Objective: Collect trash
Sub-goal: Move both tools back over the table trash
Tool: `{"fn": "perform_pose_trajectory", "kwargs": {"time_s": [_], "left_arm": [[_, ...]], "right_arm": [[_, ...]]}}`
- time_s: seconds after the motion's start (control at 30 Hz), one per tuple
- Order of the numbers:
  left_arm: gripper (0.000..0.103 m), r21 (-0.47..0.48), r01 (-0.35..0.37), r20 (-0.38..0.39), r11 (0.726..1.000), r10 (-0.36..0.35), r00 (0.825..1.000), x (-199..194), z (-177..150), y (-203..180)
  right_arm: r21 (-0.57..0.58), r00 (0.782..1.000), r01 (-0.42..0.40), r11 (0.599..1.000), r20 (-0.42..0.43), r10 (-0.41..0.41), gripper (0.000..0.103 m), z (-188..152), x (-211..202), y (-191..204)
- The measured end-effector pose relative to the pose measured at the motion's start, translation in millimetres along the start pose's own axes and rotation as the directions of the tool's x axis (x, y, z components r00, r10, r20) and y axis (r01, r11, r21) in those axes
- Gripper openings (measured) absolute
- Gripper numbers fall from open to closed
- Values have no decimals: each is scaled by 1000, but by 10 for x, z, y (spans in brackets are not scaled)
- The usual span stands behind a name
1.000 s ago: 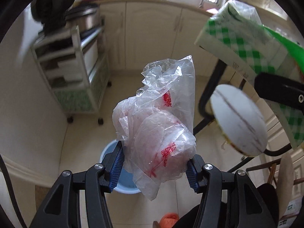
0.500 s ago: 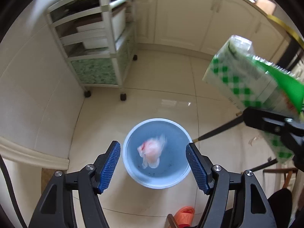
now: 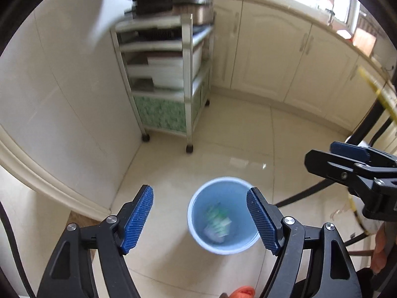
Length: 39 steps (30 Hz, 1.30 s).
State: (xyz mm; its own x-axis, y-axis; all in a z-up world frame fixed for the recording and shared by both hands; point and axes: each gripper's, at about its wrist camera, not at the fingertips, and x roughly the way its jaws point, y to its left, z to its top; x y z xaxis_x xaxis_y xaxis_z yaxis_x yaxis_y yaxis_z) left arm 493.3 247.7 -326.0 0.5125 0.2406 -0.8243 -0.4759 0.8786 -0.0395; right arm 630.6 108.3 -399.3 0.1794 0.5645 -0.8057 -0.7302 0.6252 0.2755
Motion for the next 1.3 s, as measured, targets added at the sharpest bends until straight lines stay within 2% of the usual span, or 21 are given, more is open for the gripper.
{"fn": "perform_pose_trajectory", "kwargs": {"time_s": [0.1, 0.17, 0.23, 0.37, 0.43, 0.47, 0.53, 0.57, 0.63, 0.73, 0.77, 0.83, 0.9, 1.1, 1.2, 1.27, 1.3], "left_arm": [[80, 20, 31, 80, 999, -33, 996, -373, 40, -178], [85, 48, 49, 142, 998, -55, 988, -706, 38, -346], [90, 87, 86, 187, 992, -101, 977, -934, 63, -540], [98, 182, 158, 261, 970, -203, 944, -1327, 76, -1088], [99, 232, 185, 271, 955, -246, 931, -1429, 69, -1339], [99, 263, 202, 269, 943, -273, 924, -1476, 53, -1506], [102, 309, 229, 265, 923, -315, 911, -1531, 17, -1818], [102, 319, 244, 259, 916, -332, 907, -1576, 3, -1932], [102, 349, 293, 225, 890, -383, 896, -1538, 49, -2180], [102, 407, 321, 177, 855, -419, 890, -1391, 121, -2575], [102, 428, 313, 163, 848, -413, 896, -1386, 89, -2714], [102, 464, 305, 147, 832, -412, 899, -1318, 85, -2955], [102, 478, 310, 119, 822, -411, 904, -1259, 114, -3127], [102, 473, 295, 81, 830, -374, 924, -943, 324, -3485], [95, 485, 268, 86, 833, -350, 933, -847, 456, -3618], [79, 498, 268, 75, 824, -349, 934, -752, 511, -3670], [79, 504, 276, 69, 818, -358, 931, -661, 574, -3731]], "right_arm": [[-21, 992, 96, 995, 83, -94, 88, 33, -454, 126], [-20, 978, 151, 988, 150, -146, 90, 43, -835, 149], [-10, 955, 191, 982, 233, -184, 95, 9, -1291, 127], [49, 903, 255, 966, 345, -256, 97, -122, -2115, -69], [89, 876, 288, 953, 377, -300, 98, -188, -2449, -228], [118, 856, 311, 943, 396, -332, 99, -269, -2661, -359], [155, 832, 345, 926, 407, -378, 101, -351, -2943, -560], [186, 809, 376, 908, 412, -420, 101, -436, -3104, -717], [230, 784, 421, 877, 394, -480, 101, -551, -3292, -979], [301, 753, 468, 831, 357, -553, 101, -749, -3543, -1389], [314, 743, 487, 815, 342, -576, 101, -814, -3607, -1541], [327, 734, 507, 797, 321, -599, 101, -883, -3693, -1770], [317, 739, 514, 797, 307, -599, 101, -949, -3756, -1991], [227, 758, 558, 798, 252, -602, 101, -1019, -3746, -2467], [178, 754, 588, 789, 233, -614, 101, -958, -3651, -2684], [147, 759, 592, 792, 227, -610, 100, -896, -3570, -2765], [136, 761, 591, 795, 232, -606, 100, -857, -3540, -2789]]}}
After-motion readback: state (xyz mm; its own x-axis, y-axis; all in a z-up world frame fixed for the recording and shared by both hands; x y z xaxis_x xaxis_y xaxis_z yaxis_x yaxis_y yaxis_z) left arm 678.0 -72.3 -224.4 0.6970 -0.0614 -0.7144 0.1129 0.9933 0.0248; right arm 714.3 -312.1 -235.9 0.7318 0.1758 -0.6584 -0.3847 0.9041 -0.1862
